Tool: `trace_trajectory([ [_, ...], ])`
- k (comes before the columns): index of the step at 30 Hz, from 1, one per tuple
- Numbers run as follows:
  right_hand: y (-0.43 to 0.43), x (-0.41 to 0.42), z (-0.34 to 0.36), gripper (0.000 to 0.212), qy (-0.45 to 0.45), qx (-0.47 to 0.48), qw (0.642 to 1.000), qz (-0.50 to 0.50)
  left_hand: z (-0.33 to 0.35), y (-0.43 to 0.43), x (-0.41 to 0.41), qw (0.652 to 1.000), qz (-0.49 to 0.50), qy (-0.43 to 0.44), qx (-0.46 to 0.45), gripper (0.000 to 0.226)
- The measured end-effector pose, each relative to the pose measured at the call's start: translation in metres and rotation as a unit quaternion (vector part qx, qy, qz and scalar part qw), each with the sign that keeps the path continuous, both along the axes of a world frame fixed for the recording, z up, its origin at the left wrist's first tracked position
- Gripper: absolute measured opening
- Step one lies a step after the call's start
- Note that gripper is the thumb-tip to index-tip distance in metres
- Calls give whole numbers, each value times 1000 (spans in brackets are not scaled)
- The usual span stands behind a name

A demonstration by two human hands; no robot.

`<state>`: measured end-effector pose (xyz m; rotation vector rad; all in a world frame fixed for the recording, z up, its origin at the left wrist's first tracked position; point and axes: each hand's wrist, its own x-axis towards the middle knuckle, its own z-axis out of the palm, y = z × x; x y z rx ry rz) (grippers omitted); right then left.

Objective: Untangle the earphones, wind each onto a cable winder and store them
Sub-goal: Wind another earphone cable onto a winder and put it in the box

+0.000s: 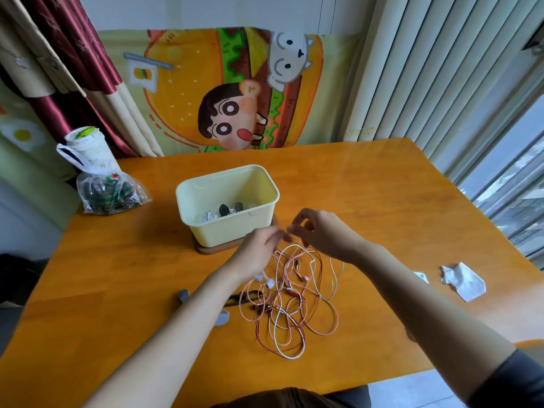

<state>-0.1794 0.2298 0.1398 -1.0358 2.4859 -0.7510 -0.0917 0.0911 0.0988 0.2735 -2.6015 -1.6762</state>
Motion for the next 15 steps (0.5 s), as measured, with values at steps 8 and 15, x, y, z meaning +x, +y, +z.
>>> trace_trajectory([
  [8, 64, -43, -30, 26, -97, 21, 989, -113, -24, -55, 6, 939, 278, -107, 172, 27],
  [15, 25, -23, -10, 23, 39, -10, 998, -53, 6, -6, -6, 983, 114, -37, 139, 46],
])
